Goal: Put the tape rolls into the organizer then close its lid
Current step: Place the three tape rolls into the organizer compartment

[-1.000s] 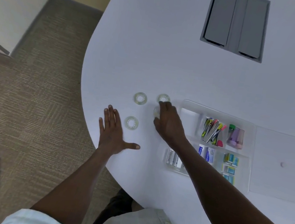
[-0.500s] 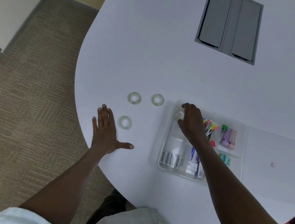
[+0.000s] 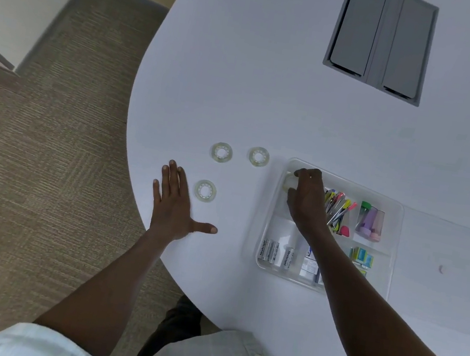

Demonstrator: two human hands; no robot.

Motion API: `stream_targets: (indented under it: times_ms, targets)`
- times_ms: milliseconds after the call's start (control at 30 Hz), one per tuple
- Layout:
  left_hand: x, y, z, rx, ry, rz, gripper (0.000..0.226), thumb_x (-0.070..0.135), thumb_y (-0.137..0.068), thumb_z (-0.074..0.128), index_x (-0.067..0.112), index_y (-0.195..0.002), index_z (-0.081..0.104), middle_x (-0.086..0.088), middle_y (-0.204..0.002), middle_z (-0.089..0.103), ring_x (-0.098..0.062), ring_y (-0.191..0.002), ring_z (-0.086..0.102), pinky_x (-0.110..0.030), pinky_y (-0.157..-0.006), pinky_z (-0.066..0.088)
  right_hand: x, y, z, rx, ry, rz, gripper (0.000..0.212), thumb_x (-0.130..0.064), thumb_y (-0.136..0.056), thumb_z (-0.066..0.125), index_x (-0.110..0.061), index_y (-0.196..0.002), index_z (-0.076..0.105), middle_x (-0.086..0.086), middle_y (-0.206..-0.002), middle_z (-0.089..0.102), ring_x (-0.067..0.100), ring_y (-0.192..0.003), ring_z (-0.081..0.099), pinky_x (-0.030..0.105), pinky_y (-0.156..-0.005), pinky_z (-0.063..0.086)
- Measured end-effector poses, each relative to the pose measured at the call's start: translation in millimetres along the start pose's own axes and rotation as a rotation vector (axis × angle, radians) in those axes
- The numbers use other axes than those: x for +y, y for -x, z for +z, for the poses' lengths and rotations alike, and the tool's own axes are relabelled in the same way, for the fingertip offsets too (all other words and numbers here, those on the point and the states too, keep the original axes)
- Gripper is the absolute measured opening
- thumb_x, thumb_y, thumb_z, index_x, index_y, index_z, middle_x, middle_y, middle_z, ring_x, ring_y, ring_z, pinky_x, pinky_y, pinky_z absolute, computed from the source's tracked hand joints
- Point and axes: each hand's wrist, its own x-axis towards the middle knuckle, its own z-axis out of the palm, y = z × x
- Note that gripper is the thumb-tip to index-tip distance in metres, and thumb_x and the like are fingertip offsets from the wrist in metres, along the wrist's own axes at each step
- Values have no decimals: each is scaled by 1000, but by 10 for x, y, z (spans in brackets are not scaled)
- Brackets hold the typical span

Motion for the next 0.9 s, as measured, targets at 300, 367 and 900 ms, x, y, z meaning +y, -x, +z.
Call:
stream_targets:
  times_ms: [300, 367, 900]
  targets:
    - [-22, -6, 16, 13, 5, 6, 169, 103, -33, 46, 2, -148, -26, -16, -156, -37, -30, -144, -36, -57, -120, -10, -718, 35, 56, 89, -79, -435, 17, 9, -72, 65, 0, -87, 64, 17, -89, 63, 31, -87, 53, 41, -71, 51]
    - [-5, -12, 23, 20, -1, 11, 169, 103, -34, 45, 2, -148, -26, -17, -156, -37, -30, -144, -35, -57, -120, -10, -845, 105, 183, -63, -48, -507, 26, 4, -77, 60, 0, -103, 63, 16, -102, 63, 32, -92, 56, 42, -69, 53]
    - [-38, -9, 51, 40, -25, 12, 166, 105, -34, 35, 2, -150, -23, -18, -158, -32, -31, -147, -30, -56, -121, -7, -1206, 335, 663, -262, -9, -503, 48, 0, -76, 61, -1, -124, 52, 18, -116, 57, 33, -96, 53, 45, -66, 55]
